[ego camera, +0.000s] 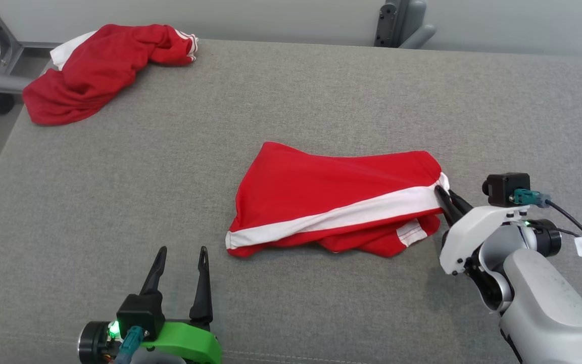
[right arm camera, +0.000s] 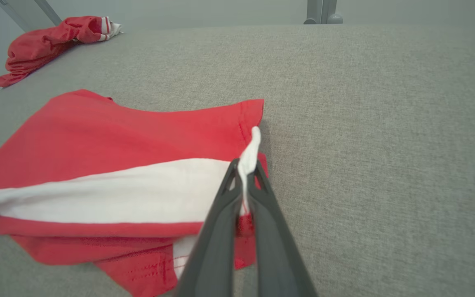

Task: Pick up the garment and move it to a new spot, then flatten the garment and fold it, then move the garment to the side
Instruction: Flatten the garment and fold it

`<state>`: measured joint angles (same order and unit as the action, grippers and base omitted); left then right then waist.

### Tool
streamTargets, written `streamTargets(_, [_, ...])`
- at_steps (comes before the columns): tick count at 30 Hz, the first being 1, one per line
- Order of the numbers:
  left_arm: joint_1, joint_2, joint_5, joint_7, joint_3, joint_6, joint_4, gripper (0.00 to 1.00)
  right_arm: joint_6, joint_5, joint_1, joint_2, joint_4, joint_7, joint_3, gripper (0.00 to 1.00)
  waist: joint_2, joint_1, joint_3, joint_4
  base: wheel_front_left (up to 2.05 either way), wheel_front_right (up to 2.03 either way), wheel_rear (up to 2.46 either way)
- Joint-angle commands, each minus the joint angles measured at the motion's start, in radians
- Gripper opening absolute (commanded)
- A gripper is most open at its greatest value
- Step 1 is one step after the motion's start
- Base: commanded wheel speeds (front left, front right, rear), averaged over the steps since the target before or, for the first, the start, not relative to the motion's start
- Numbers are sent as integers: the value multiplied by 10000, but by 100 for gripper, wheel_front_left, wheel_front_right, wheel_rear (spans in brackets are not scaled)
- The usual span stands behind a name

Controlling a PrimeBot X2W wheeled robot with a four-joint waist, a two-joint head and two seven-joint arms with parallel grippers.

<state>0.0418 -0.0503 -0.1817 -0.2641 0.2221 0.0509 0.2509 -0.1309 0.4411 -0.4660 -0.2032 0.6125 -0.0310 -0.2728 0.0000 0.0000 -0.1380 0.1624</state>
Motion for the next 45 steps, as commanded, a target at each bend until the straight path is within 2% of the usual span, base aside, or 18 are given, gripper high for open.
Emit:
streamTargets(1, [-180,-4,-123,-5,35,-74,46,100,3,167,325,-110,-237,131,145,0,0,0,40,-173,0,0,0])
streamTargets(4, [-149,-5,-297,-5,146,-206,133,100,3,259,648,-185,-573,161,308,0,0,0,53,-332,0,0,0])
streamTargets(8, [-106,-7,-1013,-5,558,-654,372,100,3,331,1079,-130,-904,177,727,0,0,0,45,-586,0,0,0])
streamTargets(16, [490,-11,-1937,-5,1047,-1001,1261,100,3,222,1367,-91,-999,171,1129,0,0,0,-82,-821,0,0,0])
streamTargets(29, [1912,-12,-5486,-5,2256,-1671,3060,100,3,107,1178,-78,-749,272,1131,0,0,0,-428,-1141,0,0,0])
streamTargets(36, [2377,-17,-6236,-5,2896,-1812,3269,100,3,89,1054,-52,-617,357,990,0,0,0,-575,-1240,0,0,0])
streamTargets(37, [2410,-18,-6298,-5,2938,-1808,3257,98,3,89,1030,-49,-596,357,972,0,0,0,-590,-1248,0,0,0])
streamTargets(38, [2439,-18,-6355,-5,2990,-1808,3232,87,3,89,1000,-46,-580,369,953,0,0,0,-604,-1257,0,0,0])
streamTargets(39, [2476,-18,-6408,-5,3060,-1811,3189,48,3,89,972,-44,-562,379,934,0,0,0,-619,-1266,0,0,0])
streamTargets(40, [2500,-17,-6452,-5,3118,-1812,3151,42,3,91,955,-42,-547,388,916,0,0,0,-631,-1274,0,0,0])
streamTargets(41, [2510,-20,-6491,-5,3164,-1814,3139,24,3,95,942,-39,-526,395,899,0,0,0,-643,-1284,0,0,0])
streamTargets(42, [2525,-20,-6518,-5,3204,-1815,3121,9,3,101,929,-38,-509,405,884,0,0,0,-659,-1292,0,0,0])
streamTargets(43, [2545,-20,-6549,-5,3231,-1816,3105,0,3,107,907,-40,-496,416,872,0,0,0,-678,-1298,0,0,0])
streamTargets(45, [2578,-20,-6585,-5,3276,-1817,3087,0,3,126,868,-48,-473,444,861,0,0,0,-713,-1310,0,0,0])
